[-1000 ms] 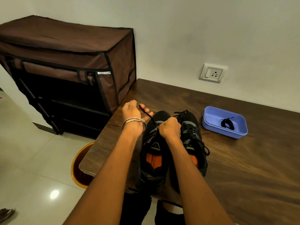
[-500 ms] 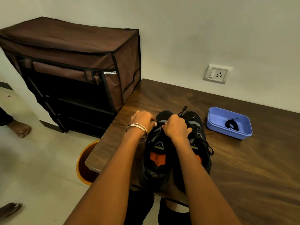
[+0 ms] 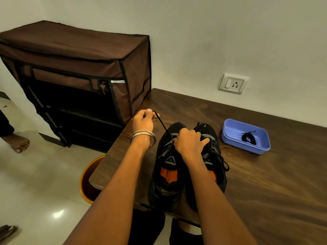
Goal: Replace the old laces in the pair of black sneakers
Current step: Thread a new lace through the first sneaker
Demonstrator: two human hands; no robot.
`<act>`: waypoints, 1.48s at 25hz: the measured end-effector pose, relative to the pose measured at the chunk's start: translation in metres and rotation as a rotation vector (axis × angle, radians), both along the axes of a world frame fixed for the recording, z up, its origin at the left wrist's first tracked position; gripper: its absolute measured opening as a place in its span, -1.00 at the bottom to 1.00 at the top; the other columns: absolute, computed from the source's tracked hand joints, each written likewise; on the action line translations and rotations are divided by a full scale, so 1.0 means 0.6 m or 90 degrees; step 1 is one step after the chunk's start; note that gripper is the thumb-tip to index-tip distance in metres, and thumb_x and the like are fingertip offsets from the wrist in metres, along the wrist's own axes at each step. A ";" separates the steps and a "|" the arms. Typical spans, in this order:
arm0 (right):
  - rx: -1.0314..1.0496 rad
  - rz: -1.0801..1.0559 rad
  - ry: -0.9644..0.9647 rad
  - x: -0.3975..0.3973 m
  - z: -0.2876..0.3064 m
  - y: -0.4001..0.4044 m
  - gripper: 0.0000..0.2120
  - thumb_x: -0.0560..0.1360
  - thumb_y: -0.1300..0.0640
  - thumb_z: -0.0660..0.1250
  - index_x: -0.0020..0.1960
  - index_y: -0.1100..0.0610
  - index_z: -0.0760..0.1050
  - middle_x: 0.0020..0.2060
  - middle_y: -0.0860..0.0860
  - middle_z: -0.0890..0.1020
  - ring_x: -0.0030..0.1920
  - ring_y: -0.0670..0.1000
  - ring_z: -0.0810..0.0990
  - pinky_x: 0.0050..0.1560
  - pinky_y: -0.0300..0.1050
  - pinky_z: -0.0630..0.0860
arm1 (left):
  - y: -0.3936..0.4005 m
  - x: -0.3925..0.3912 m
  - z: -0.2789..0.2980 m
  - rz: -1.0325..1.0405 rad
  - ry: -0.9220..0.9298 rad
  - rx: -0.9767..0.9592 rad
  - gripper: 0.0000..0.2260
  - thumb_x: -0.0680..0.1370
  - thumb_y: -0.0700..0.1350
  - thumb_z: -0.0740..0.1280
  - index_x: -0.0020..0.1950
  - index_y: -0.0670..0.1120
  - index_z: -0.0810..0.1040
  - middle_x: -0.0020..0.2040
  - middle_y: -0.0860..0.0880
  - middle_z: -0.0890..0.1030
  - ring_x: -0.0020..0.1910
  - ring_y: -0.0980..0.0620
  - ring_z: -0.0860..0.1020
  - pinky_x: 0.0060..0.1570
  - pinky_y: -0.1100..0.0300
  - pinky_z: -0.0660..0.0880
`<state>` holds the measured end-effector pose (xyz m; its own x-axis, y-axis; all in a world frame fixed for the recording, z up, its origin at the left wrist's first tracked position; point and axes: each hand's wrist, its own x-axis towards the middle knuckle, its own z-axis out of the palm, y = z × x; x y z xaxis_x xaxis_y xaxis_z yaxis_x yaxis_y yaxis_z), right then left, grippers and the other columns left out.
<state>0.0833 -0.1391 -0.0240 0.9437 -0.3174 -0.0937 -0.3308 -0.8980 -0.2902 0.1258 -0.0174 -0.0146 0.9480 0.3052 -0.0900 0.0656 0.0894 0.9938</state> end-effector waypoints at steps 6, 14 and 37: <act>0.074 0.024 0.045 0.013 0.029 -0.028 -0.72 0.49 -0.10 0.42 -0.03 0.13 0.58 0.37 0.18 0.36 0.47 0.29 0.11 0.38 0.42 0.06 | 0.012 -0.012 -0.001 0.005 0.111 0.631 -0.71 0.54 -0.07 0.34 0.26 0.07 0.50 0.32 -0.05 0.44 0.32 -0.17 0.29 0.23 -0.06 0.25; 0.423 0.008 -0.073 0.004 0.078 -0.105 -0.65 0.36 -0.16 0.42 -0.39 0.11 0.61 -0.42 -0.02 0.65 0.08 0.18 0.54 0.25 0.39 0.43 | -0.032 -0.032 0.026 -0.340 -0.181 0.502 -0.86 0.48 0.02 0.44 0.01 0.21 0.66 -0.05 0.23 0.62 0.15 0.10 0.38 0.19 -0.03 0.21; 0.436 0.197 -0.182 -0.023 0.090 -0.121 -0.78 0.55 0.04 0.39 -0.18 0.13 0.70 -0.41 0.02 0.60 -0.42 -0.09 0.51 -0.29 -0.10 0.48 | -0.041 -0.033 0.036 -0.437 -0.263 0.321 -0.72 0.40 -0.08 0.51 0.09 -0.10 0.68 -0.13 0.07 0.69 -0.11 0.26 0.63 -0.03 0.33 0.54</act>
